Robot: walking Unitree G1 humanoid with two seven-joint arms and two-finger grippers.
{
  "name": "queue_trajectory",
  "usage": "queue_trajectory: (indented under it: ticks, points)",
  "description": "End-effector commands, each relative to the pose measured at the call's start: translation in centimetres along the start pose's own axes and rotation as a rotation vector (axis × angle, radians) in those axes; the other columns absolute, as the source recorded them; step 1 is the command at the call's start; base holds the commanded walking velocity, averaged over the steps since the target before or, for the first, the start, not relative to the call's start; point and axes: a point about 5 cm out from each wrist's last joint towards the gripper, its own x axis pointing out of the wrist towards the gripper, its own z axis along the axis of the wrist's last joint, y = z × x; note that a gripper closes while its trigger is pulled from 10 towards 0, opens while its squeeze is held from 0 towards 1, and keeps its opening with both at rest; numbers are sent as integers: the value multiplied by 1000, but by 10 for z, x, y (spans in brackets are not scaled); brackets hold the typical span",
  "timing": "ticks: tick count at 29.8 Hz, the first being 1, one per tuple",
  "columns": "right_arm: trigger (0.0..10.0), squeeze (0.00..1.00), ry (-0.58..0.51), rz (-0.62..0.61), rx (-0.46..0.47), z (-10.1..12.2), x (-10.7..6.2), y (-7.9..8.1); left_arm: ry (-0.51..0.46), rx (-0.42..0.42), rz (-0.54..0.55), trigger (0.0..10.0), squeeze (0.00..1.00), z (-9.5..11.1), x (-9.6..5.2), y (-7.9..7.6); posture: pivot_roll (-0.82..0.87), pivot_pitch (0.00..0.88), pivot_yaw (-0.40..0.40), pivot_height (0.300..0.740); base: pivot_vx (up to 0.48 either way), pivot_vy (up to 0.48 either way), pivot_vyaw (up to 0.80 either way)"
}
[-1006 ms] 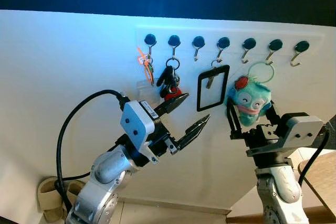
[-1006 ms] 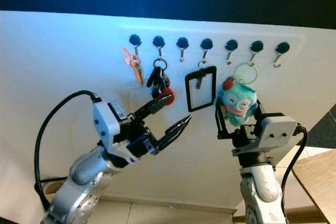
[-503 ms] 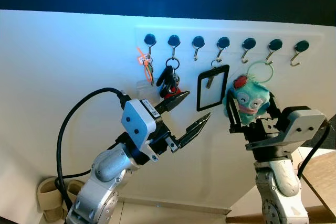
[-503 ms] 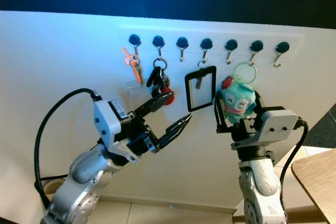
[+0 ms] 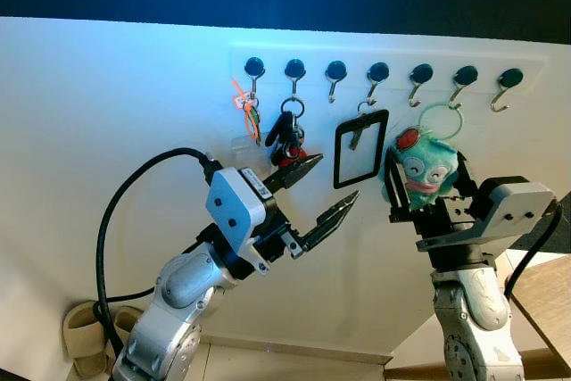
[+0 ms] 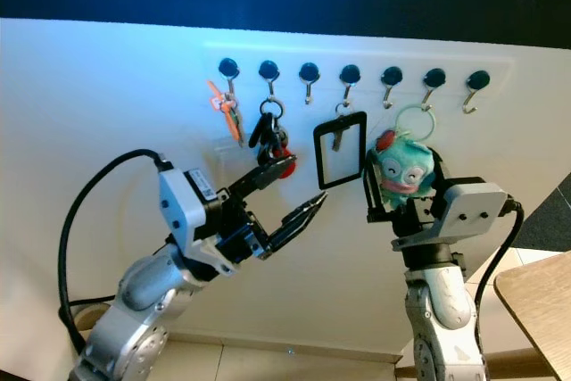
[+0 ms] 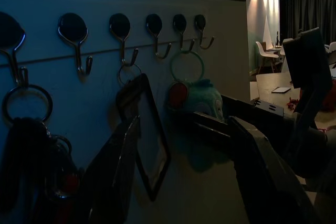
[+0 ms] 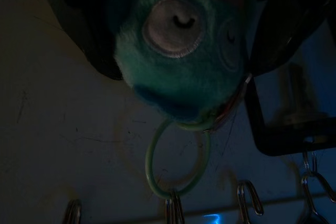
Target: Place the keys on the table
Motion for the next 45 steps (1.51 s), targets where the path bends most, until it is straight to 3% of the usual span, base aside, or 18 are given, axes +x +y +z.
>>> queue_trajectory:
  ticks: [1,2,3,19,29,45]
  points:
    - [1686,0,2,-5,11,0,0,-1,-3,6,-9,10000,0,2,1,-2,36,75,-13,740,0,0,0]
    - [235,0,2,-5,14,0,0,-1,-5,6,-10,10000,0,3,2,-1,37,74,-12,740,0,0,0]
    - [0,0,2,-5,17,0,0,-1,-7,5,-9,10000,0,3,2,-1,37,74,-12,740,0,0,0]
    - [0,0,-11,-3,45,0,2,0,-10,10,-13,10000,0,5,3,0,41,73,-11,740,0,0,0]
    - [0,0,-109,-53,14,17,8,-6,-10,13,-14,10000,0,6,3,0,39,77,-7,740,0,0,0]
    - [0,0,-164,-26,31,27,10,2,-16,15,-27,10000,0,6,4,-1,37,71,2,740,0,0,0]
